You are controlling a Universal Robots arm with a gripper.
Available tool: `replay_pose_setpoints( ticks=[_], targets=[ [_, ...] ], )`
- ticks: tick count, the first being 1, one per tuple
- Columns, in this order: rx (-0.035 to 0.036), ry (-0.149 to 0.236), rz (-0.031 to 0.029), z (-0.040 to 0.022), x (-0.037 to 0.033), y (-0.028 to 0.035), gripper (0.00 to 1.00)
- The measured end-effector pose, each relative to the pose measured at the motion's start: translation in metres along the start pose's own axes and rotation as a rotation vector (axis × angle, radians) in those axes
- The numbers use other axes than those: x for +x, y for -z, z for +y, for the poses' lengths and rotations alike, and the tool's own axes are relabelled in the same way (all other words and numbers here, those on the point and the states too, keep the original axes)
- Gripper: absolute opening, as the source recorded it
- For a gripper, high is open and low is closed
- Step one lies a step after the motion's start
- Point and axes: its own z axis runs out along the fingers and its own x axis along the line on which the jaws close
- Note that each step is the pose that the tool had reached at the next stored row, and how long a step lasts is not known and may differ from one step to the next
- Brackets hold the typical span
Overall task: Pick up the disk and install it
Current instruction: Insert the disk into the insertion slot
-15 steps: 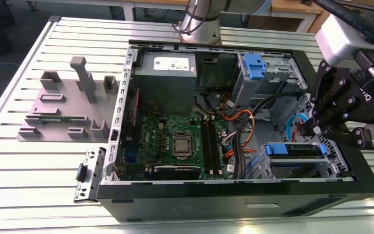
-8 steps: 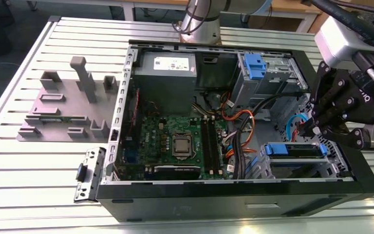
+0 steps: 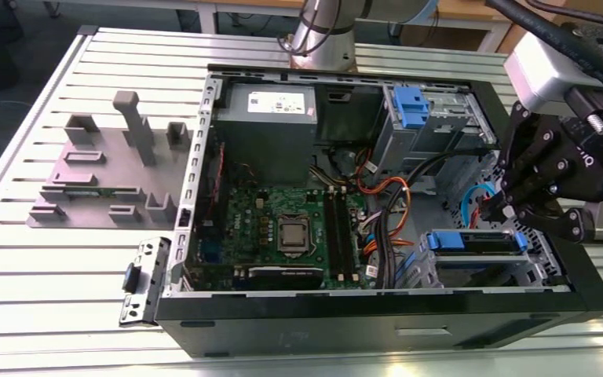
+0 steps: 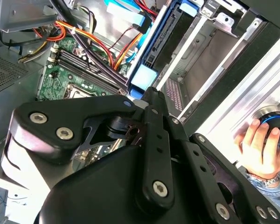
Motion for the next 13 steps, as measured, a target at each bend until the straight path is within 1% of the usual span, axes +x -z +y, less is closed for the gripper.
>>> replay_pose_setpoints(
  ticks=[5, 13],
  targets=[
    [0.0000, 0.000, 0.0000, -0.0017, -0.0007, -0.0018, 0.10],
    [-0.0004, 0.000, 0.0001, -0.0079, -0.0013, -0.0066, 0.10]
  ],
)
